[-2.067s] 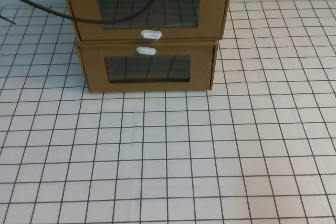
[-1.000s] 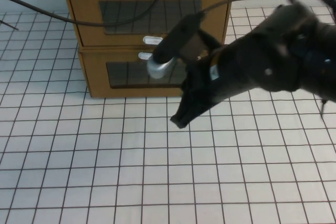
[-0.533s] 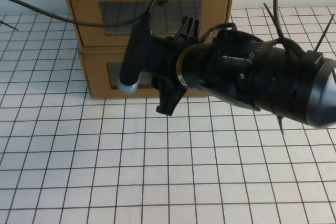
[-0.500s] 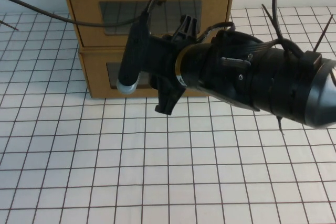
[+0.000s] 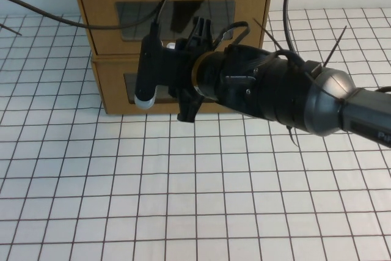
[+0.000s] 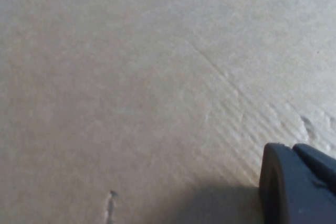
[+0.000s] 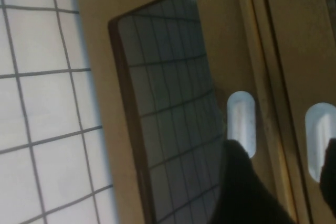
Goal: Open the shoe box
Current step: 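Pull the top drawer of the cardboard box fully open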
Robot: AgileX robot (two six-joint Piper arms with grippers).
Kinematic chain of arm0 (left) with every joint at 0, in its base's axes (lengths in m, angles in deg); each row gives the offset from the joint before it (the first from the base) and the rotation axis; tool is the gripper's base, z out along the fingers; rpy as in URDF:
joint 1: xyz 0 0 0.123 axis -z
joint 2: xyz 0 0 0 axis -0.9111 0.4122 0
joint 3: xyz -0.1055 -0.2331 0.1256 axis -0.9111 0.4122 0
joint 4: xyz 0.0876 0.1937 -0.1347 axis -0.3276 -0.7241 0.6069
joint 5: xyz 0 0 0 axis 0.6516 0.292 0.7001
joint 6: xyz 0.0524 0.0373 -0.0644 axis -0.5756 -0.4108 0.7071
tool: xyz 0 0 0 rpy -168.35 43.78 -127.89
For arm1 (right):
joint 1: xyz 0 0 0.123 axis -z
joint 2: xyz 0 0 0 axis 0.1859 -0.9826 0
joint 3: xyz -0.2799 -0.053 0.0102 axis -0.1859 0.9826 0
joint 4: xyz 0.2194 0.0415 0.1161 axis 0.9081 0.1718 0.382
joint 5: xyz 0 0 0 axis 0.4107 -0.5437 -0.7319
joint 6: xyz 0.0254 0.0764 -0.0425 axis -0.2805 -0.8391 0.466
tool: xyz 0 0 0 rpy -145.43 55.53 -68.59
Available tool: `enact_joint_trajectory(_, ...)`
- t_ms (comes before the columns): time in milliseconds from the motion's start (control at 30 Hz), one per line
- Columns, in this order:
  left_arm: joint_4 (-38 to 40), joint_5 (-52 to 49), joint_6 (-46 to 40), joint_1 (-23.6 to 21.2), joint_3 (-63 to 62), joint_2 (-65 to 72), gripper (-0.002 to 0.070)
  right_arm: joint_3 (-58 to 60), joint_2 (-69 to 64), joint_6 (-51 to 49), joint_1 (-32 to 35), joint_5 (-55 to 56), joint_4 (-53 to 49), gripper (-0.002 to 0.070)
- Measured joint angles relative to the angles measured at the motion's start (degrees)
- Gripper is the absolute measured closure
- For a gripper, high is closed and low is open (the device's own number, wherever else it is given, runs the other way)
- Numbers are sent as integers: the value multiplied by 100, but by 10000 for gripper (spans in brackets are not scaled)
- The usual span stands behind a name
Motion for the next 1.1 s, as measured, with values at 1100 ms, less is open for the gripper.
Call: enact_joint_trajectory(1100,-20,-21,-142,0,0,4,677,-395,-541,0,238,304,-1027,442)
